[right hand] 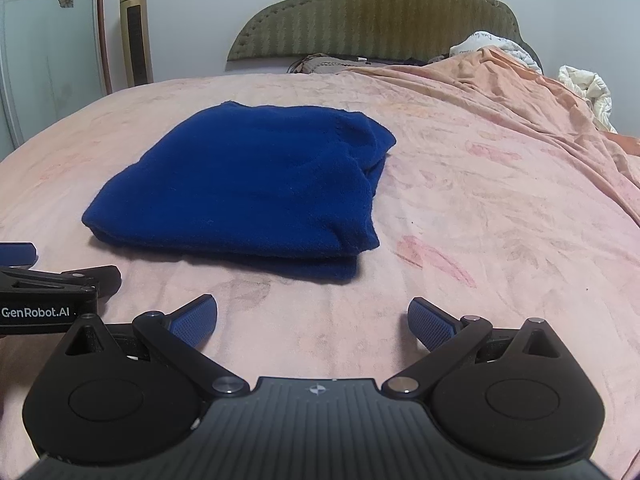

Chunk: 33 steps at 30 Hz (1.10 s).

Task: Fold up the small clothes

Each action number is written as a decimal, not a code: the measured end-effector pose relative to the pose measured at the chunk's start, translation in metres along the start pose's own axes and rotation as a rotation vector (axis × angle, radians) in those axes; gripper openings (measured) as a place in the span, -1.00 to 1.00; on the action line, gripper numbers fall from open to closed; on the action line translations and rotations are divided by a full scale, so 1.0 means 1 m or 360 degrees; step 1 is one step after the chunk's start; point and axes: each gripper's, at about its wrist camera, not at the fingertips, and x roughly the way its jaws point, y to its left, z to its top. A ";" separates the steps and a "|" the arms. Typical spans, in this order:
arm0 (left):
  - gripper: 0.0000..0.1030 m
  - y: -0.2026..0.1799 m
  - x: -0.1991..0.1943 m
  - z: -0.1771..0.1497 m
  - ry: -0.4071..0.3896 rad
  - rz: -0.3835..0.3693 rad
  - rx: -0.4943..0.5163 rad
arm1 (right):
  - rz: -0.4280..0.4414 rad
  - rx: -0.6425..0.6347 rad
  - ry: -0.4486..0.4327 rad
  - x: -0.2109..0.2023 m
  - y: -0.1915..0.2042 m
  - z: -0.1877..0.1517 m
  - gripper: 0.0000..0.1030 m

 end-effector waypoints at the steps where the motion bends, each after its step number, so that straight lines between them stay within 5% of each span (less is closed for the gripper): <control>1: 0.99 0.001 0.000 0.000 0.0000 -0.0003 -0.0004 | -0.0001 -0.0002 -0.0002 -0.001 0.001 0.000 0.99; 33: 0.99 0.003 -0.002 -0.001 0.0015 0.0012 0.0016 | -0.0003 -0.0020 -0.0010 -0.007 0.004 -0.001 0.99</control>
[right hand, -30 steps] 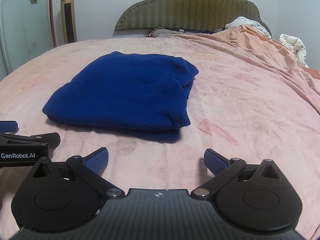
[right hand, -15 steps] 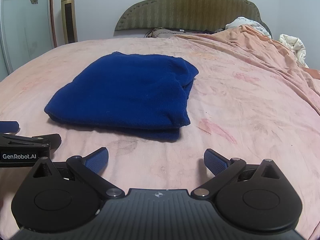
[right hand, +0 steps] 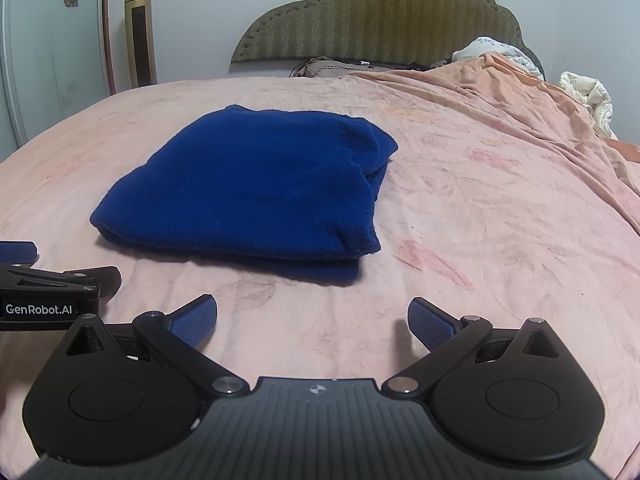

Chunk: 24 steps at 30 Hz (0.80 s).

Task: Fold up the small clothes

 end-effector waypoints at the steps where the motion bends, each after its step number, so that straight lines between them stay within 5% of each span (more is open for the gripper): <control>1: 1.00 0.000 0.000 0.000 -0.0002 0.0002 0.0004 | 0.0003 0.0006 0.0000 0.000 -0.001 0.000 0.99; 24: 0.99 0.000 0.000 0.000 0.0005 0.0002 -0.0003 | 0.0016 0.0020 -0.0002 0.000 0.000 0.001 0.99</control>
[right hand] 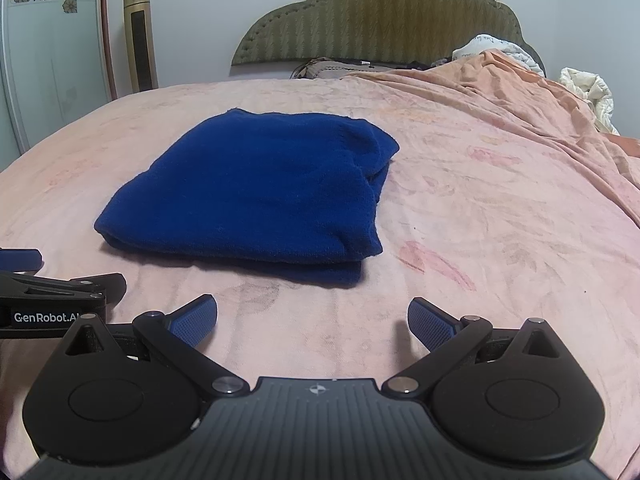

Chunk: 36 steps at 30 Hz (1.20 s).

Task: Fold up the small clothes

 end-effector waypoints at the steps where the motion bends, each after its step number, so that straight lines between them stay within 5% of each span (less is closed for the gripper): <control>1: 0.99 0.000 0.000 0.000 0.0000 -0.0001 0.0000 | 0.0000 -0.0001 -0.0001 0.000 0.001 0.000 0.99; 36: 0.99 0.003 -0.001 0.000 0.0006 -0.0005 -0.0005 | 0.0035 -0.0019 -0.0018 -0.006 0.000 0.000 0.99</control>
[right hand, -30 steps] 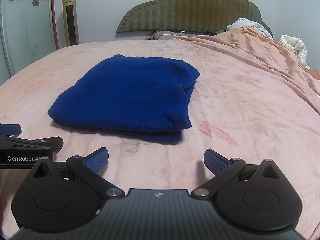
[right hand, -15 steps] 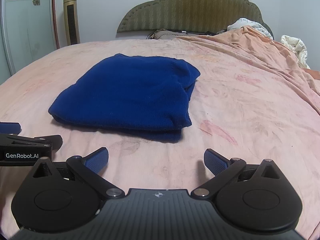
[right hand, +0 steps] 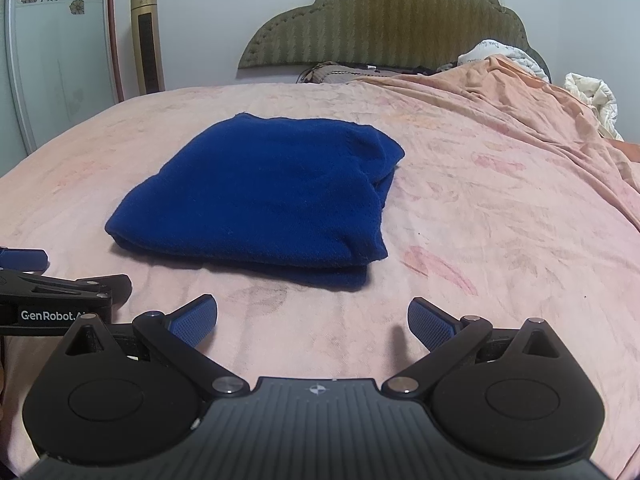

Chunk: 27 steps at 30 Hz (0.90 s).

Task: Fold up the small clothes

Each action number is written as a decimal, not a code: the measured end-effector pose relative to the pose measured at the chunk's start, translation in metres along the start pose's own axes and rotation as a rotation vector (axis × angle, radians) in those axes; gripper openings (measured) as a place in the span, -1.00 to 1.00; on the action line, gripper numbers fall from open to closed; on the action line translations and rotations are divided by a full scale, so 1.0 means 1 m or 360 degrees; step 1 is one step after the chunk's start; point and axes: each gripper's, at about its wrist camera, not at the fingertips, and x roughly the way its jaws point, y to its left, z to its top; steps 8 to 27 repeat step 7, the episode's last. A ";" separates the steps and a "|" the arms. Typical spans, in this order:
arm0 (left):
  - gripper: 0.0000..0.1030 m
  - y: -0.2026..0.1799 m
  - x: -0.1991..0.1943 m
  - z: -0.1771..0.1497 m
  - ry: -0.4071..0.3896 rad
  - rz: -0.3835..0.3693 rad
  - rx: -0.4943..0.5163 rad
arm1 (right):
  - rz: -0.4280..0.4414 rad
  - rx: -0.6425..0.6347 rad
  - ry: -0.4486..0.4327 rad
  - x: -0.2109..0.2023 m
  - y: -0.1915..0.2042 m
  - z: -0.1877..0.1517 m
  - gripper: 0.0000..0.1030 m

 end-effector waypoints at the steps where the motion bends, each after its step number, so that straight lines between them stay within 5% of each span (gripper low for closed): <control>1: 0.99 0.000 0.000 0.000 -0.0002 0.0003 0.0002 | 0.0002 -0.0002 0.0000 0.000 0.000 0.000 0.99; 27: 1.00 -0.001 -0.002 0.000 -0.0011 0.0011 0.0014 | 0.0013 -0.0001 0.0003 0.000 -0.001 0.000 0.99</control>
